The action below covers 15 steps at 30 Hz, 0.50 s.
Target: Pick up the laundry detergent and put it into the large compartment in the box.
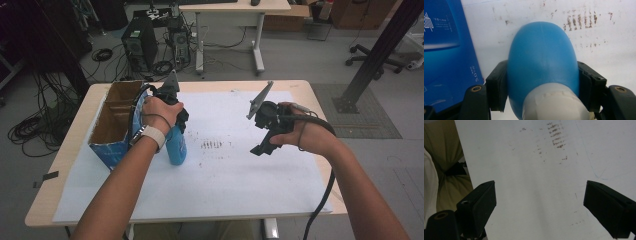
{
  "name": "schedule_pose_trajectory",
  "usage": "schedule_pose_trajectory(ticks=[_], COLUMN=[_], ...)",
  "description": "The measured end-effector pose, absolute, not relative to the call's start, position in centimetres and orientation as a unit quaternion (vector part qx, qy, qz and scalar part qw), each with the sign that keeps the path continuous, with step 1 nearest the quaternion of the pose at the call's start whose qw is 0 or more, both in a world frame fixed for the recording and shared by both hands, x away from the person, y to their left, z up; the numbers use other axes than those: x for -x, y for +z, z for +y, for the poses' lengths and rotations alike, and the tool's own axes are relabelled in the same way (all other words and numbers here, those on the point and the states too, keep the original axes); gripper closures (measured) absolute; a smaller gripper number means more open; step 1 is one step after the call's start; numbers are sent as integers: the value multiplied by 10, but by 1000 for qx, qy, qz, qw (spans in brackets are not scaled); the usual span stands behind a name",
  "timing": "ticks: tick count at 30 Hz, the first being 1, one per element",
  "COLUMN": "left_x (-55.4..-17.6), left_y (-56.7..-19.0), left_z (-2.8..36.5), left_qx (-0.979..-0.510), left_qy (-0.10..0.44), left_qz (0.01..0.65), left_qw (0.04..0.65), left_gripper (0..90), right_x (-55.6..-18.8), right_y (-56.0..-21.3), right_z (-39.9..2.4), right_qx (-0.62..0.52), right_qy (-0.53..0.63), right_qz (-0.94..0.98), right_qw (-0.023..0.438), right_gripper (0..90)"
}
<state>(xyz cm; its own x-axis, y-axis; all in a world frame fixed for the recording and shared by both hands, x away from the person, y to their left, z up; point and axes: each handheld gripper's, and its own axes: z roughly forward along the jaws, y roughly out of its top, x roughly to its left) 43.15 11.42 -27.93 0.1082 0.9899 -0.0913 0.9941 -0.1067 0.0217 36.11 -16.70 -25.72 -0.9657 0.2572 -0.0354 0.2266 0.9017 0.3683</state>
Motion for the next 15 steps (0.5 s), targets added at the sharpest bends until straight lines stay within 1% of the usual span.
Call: schedule_pose_trajectory(ticks=[15], left_x=[-430], left_y=[-279], left_z=[114], left_qx=[-745], left_qy=[-21], left_qz=[665], left_qw=[41], left_gripper=[370], right_x=[-361], right_y=[-258], right_z=[-167], right_qx=[-125], right_qy=[184], right_qz=[974], right_qw=[42], right_gripper=[111])
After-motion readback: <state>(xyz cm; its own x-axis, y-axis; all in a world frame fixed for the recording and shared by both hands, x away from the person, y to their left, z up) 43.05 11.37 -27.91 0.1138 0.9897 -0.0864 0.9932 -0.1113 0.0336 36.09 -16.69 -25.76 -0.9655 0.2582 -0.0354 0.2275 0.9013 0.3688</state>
